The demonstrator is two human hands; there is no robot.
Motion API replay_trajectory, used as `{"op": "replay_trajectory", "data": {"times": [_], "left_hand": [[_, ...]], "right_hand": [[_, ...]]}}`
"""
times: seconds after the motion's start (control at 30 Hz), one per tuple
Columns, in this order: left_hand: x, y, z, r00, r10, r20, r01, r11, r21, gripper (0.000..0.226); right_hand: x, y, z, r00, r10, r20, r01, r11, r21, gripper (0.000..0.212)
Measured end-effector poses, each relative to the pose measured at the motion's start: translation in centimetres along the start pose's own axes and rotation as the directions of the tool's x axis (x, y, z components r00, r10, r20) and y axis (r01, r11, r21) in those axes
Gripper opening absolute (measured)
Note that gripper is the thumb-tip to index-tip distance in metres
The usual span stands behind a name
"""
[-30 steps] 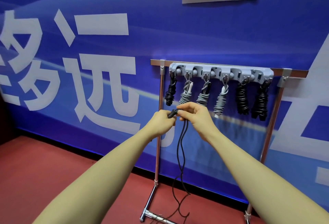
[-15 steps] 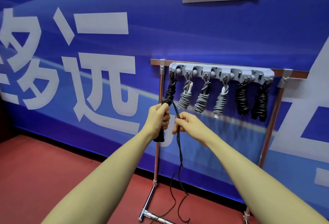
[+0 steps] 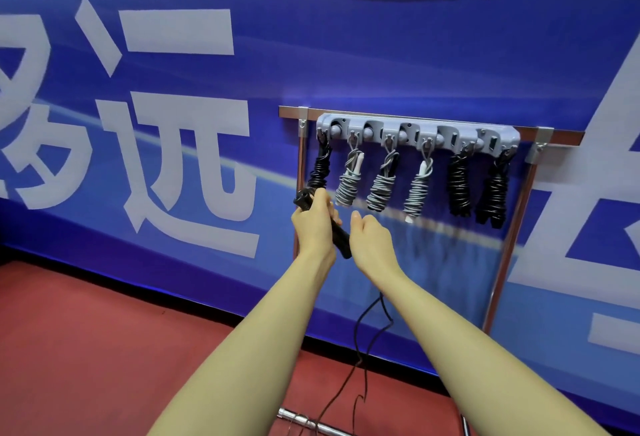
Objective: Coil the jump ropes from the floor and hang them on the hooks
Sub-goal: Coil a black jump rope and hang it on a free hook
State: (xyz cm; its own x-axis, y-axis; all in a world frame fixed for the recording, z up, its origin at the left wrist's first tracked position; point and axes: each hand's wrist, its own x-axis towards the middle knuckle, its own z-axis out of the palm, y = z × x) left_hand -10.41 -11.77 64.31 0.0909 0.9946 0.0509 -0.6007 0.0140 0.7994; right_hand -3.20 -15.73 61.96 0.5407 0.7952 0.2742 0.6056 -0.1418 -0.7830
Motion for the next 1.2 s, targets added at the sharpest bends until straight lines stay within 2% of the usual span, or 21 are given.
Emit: {"op": "replay_trajectory", "data": {"times": [0.07, 0.2, 0.33, 0.4, 0.47, 0.53, 0.57, 0.6, 0.63, 0.67, 0.7, 0.73, 0.77, 0.8, 0.83, 0.87, 0.93, 1.07, 1.13, 1.2], "left_hand": [[-0.2, -0.2, 0.7, 0.998, -0.055, 0.026, 0.058, 0.990, -0.127, 0.032], [-0.4, -0.6, 1.6, 0.978, -0.168, 0.127, 0.202, 0.919, -0.338, 0.038], [-0.7, -1.0, 2.2, 0.955, -0.222, 0.195, 0.288, 0.848, -0.444, 0.047], [-0.9, -1.2, 2.4, 0.942, -0.237, 0.238, 0.321, 0.847, -0.425, 0.044], [-0.9, -1.3, 2.0, 0.938, -0.236, 0.254, 0.308, 0.904, -0.298, 0.035], [-0.6, -1.4, 1.2, 0.968, -0.167, 0.186, 0.182, 0.981, -0.065, 0.019], [-0.4, -1.7, 0.6, 0.983, -0.106, 0.151, 0.100, 0.994, 0.045, 0.023], [-0.3, -1.8, 0.0, 0.993, -0.026, 0.113, 0.007, 0.985, 0.170, 0.038], [-0.3, -1.7, -0.7, 0.989, 0.096, 0.110, -0.125, 0.944, 0.306, 0.051], [-0.3, -1.5, -1.3, 0.949, 0.249, 0.192, -0.310, 0.844, 0.437, 0.059], [-0.3, -1.3, -1.8, 0.856, 0.357, 0.374, -0.515, 0.655, 0.553, 0.064], [-0.4, -1.0, -2.2, 0.730, 0.336, 0.595, -0.684, 0.369, 0.629, 0.066], [-0.4, -0.7, -2.4, 0.608, 0.199, 0.769, -0.788, 0.025, 0.616, 0.066], [-0.4, -0.6, -2.4, 0.533, 0.030, 0.846, -0.806, -0.287, 0.518, 0.061], [-0.5, -0.6, -2.3, 0.518, -0.083, 0.851, -0.768, -0.483, 0.420, 0.054], [-0.7, -0.6, -2.2, 0.533, -0.122, 0.837, -0.730, -0.568, 0.381, 0.047], [-0.7, -0.6, -2.2, 0.559, -0.107, 0.822, -0.690, -0.610, 0.390, 0.036], [-0.7, -0.9, -2.1, 0.484, -0.144, 0.863, -0.731, -0.608, 0.309, 0.024], [-0.9, -1.1, -2.0, 0.486, -0.179, 0.856, -0.750, -0.588, 0.302, 0.022], [-0.9, -1.4, -2.0, 0.481, -0.217, 0.849, -0.765, -0.577, 0.286, 0.023]], "right_hand": [[0.0, 0.1, -0.3, 1.000, 0.014, -0.020, -0.015, 0.996, -0.083, 0.040], [0.4, 0.3, -1.2, 0.997, 0.073, -0.014, -0.074, 0.983, -0.167, 0.057], [1.1, 0.7, -1.8, 0.986, 0.134, -0.099, -0.135, 0.991, -0.002, 0.057], [1.1, 0.8, -2.6, 0.981, 0.152, -0.119, -0.149, 0.988, 0.032, 0.055], [0.9, 0.9, -3.6, 0.979, 0.168, -0.116, -0.168, 0.986, 0.004, 0.052], [1.0, 1.2, -4.3, 0.978, 0.165, -0.125, -0.182, 0.973, -0.142, 0.046], [1.1, 1.5, -4.6, 0.976, 0.168, -0.139, -0.194, 0.960, -0.201, 0.044], [1.1, 1.6, -4.9, 0.975, 0.169, -0.146, -0.201, 0.949, -0.242, 0.044], [1.0, 1.6, -5.1, 0.976, 0.166, -0.138, -0.200, 0.937, -0.287, 0.043], [0.8, 1.8, -5.2, 0.981, 0.147, -0.128, -0.183, 0.920, -0.348, 0.039], [0.7, 1.7, -5.1, 0.984, 0.126, -0.128, -0.167, 0.901, -0.400, 0.037], [0.4, 1.6, -4.8, 0.987, 0.103, -0.125, -0.148, 0.882, -0.447, 0.039], [0.3, 1.5, -4.5, 0.991, 0.068, -0.113, -0.116, 0.863, -0.492, 0.042], [0.1, 1.3, -4.3, 0.994, 0.046, -0.104, -0.094, 0.848, -0.521, 0.045], [0.0, 1.3, -4.0, 0.997, 0.010, -0.075, -0.051, 0.823, -0.565, 0.049], [-0.1, 1.3, -3.9, 0.999, -0.010, -0.052, -0.023, 0.804, -0.594, 0.053], [-0.3, 1.5, -3.8, 0.998, -0.047, -0.028, 0.020, 0.794, -0.608, 0.047], [-1.1, 1.5, -4.9, 0.998, -0.050, -0.031, 0.025, 0.838, -0.545, 0.034], [-1.4, 1.4, -5.6, 0.999, -0.045, 0.029, 0.053, 0.848, -0.527, 0.023], [-1.6, 1.5, -6.1, 0.997, -0.033, 0.067, 0.062, 0.864, -0.500, 0.026]]}}
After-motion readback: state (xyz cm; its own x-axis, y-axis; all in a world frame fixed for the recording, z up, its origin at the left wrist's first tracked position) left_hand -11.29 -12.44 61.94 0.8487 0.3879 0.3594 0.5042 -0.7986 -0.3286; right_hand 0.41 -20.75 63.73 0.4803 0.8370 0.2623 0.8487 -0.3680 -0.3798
